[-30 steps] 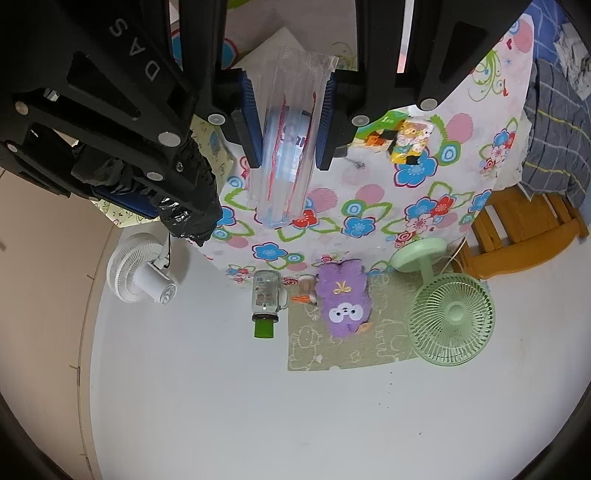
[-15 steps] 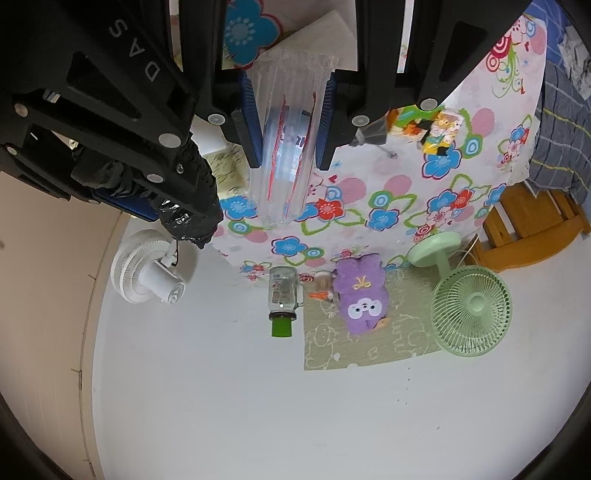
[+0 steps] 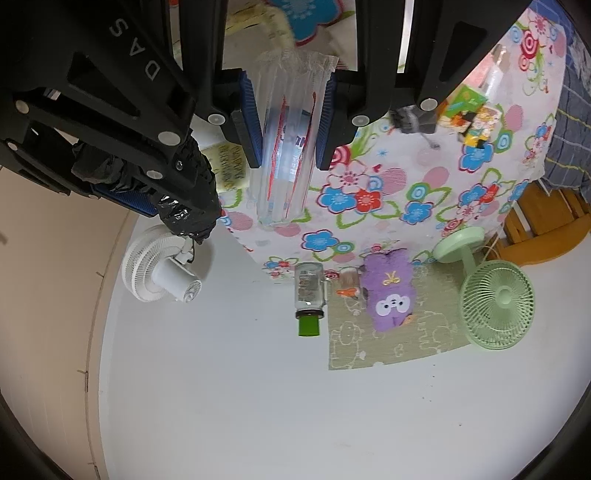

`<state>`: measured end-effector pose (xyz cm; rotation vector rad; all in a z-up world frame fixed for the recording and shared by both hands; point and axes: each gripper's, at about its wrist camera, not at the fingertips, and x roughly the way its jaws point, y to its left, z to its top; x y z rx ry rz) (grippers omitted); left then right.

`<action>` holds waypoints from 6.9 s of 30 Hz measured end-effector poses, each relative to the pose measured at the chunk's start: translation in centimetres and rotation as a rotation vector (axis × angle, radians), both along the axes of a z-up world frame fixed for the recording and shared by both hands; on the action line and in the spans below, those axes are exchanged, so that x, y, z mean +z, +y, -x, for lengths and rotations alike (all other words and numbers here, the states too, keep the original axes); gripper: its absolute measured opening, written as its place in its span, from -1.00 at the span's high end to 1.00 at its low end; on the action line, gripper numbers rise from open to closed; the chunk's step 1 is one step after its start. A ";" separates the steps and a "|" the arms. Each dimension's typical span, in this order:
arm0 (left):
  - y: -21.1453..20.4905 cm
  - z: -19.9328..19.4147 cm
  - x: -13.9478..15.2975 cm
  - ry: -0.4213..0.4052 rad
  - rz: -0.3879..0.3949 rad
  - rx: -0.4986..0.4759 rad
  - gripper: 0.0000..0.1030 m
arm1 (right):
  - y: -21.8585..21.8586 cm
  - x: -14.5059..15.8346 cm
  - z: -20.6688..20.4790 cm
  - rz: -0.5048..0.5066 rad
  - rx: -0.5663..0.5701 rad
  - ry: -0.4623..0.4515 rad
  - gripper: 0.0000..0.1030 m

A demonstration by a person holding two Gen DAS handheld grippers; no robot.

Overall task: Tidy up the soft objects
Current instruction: 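Carry both items to the yellow-green box and open the left gripper over it, then lower the black bundle into the box and open the right gripper, then withdraw both grippers from the box back over the table, then grasp the white folded towel with the right gripper, then grasp the pink paper packet with the left gripper while the right holds the towel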

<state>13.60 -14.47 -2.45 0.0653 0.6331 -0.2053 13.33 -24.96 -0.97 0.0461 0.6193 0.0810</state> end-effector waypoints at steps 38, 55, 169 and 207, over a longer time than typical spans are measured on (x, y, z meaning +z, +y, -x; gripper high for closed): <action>-4.9 -4.4 -5.3 0.170 -0.061 -0.050 -0.36 | -5.1 -5.9 -4.7 -0.030 -0.024 0.131 -0.41; -2.4 -1.9 -1.3 0.087 -0.085 -0.125 -0.79 | -2.2 -1.8 -1.6 -0.007 -0.074 0.044 -0.69; 19.0 1.5 -11.8 0.169 -0.070 0.065 -0.89 | 19.3 -13.1 0.6 0.026 0.089 0.186 0.42; 21.7 -2.6 -13.3 0.222 -0.017 0.099 0.02 | 20.0 -13.8 -2.3 0.038 0.070 0.218 0.42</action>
